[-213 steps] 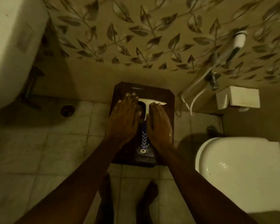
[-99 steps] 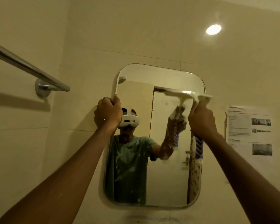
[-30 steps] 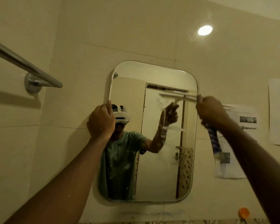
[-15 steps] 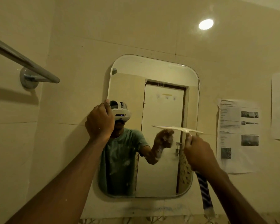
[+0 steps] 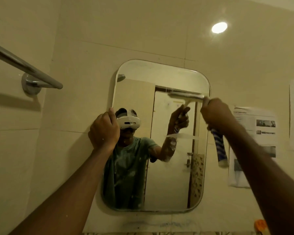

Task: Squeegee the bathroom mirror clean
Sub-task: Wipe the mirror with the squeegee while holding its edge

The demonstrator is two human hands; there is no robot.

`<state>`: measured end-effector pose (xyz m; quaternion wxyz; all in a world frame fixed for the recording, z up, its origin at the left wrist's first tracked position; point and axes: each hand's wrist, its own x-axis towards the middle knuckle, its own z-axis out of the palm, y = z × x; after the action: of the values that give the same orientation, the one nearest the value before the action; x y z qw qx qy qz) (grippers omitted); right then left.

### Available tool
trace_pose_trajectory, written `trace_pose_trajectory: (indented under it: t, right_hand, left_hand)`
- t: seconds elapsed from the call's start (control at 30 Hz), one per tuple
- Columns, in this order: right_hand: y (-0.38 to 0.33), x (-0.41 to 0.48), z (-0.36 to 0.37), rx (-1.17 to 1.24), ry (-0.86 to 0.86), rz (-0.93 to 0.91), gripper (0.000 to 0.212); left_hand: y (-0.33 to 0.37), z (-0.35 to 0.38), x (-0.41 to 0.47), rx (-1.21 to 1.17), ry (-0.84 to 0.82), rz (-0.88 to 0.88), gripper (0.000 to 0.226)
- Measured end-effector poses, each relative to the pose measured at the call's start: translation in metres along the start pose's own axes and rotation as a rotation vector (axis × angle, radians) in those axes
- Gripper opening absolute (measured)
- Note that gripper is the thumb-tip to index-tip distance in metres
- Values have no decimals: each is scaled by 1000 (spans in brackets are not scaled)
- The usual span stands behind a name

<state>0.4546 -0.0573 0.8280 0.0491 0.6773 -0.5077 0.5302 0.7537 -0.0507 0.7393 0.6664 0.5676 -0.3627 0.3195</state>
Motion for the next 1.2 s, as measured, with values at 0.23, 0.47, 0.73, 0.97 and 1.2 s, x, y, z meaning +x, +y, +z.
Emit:
trace_pose_trajectory:
  t: [0.23, 0.47, 0.73, 0.97, 1.2]
  right_hand:
    - [44, -103, 48, 36, -153, 46, 46]
    - [20, -35, 13, 57, -49, 20, 42]
    - [69, -120, 70, 103, -88, 32, 43]
    - [65, -138, 65, 99, -130, 22, 45]
    - [61, -98, 56, 130, -63, -4, 45]
  left_hand:
    - [-2, 2, -2, -28, -4, -11, 54]
    - [-4, -2, -8, -19, -38, -2, 49]
    - [-18, -3, -29, -9, -66, -32, 49]
    - [-16, -8, -24, 2, -175, -62, 50]
    - [-20, -6, -25, -6, -164, -64, 50]
